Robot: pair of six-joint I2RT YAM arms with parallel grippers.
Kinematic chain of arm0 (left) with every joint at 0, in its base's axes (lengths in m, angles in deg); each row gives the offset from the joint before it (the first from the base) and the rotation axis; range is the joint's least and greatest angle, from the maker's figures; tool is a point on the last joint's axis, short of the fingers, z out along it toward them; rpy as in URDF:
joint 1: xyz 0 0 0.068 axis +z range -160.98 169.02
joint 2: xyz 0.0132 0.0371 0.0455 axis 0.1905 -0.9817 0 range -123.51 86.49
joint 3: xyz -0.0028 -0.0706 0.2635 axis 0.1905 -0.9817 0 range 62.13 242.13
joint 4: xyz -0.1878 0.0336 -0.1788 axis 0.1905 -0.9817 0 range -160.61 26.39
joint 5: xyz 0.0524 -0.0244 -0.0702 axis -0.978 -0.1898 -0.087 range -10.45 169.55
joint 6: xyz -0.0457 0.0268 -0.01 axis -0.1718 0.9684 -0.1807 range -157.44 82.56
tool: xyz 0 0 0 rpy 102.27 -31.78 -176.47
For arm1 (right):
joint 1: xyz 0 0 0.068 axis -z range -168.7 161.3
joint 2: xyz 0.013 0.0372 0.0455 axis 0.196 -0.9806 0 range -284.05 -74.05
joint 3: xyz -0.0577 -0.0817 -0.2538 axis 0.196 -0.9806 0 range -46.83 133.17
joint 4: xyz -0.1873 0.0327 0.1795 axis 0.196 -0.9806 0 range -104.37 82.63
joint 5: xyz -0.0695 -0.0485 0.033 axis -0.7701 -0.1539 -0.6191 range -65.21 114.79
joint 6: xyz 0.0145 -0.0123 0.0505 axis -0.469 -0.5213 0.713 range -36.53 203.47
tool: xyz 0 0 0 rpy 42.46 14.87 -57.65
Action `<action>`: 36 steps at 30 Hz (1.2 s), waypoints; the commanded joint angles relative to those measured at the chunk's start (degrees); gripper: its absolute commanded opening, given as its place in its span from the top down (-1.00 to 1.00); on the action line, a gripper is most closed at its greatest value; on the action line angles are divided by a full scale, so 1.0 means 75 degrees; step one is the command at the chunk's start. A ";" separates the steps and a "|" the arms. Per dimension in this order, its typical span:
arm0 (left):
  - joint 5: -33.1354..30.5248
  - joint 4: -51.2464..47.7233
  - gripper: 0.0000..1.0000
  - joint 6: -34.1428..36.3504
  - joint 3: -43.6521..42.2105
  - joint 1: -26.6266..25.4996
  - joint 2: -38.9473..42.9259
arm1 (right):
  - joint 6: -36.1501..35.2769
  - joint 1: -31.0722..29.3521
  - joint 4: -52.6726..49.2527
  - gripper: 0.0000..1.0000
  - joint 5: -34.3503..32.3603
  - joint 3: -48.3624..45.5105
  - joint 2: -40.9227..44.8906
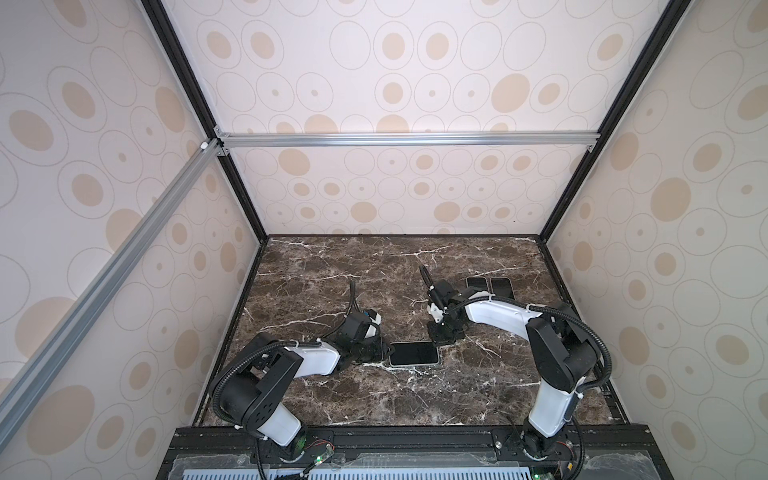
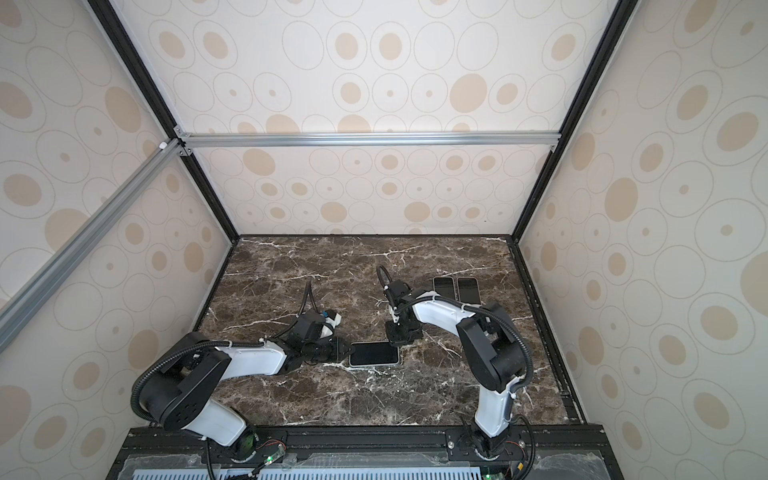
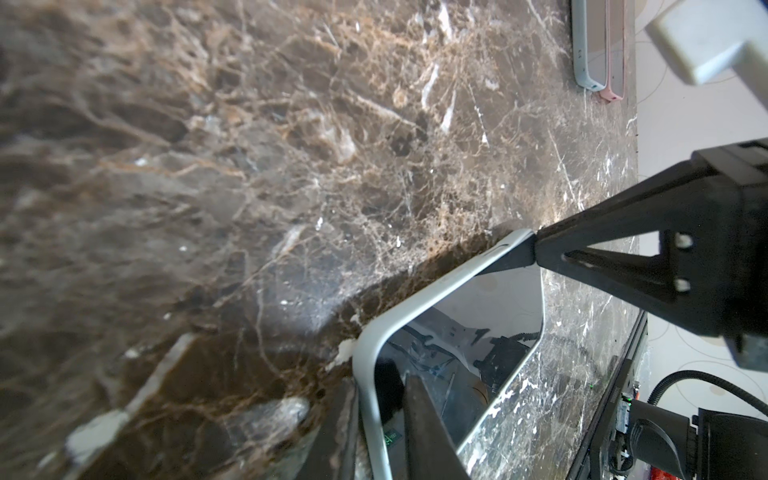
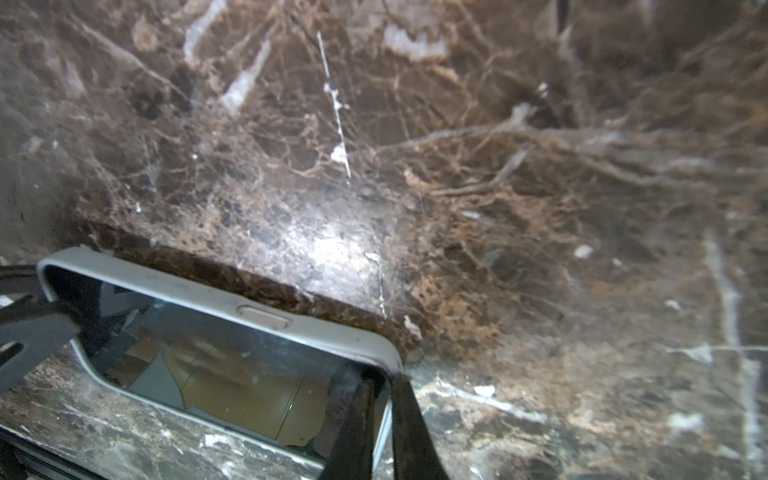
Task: Put the phone into the phone case
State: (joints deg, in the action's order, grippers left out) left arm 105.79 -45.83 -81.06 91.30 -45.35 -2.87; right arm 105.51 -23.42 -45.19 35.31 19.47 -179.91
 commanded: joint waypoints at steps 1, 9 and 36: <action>0.0052 0.0008 0.58 0.0001 -0.0092 -0.0044 -0.0018 | 0.0118 -0.0374 0.0721 0.76 0.0074 -0.0589 -0.1214; 0.0052 -0.0062 0.58 -0.0005 -0.0104 -0.0044 0.0045 | 0.0253 -0.0518 0.0269 0.65 -0.1007 -0.0442 -0.1162; -0.0269 -0.0512 0.55 -0.0005 -0.0204 -0.0041 0.0599 | -0.0020 -0.0954 -0.0349 0.38 -0.1573 -0.0057 -0.1201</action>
State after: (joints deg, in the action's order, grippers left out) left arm 105.05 -47.04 -81.10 90.01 -45.48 -0.51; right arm 106.93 -30.15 -50.44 21.72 24.10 -182.69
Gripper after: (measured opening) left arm 0.224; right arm 0.299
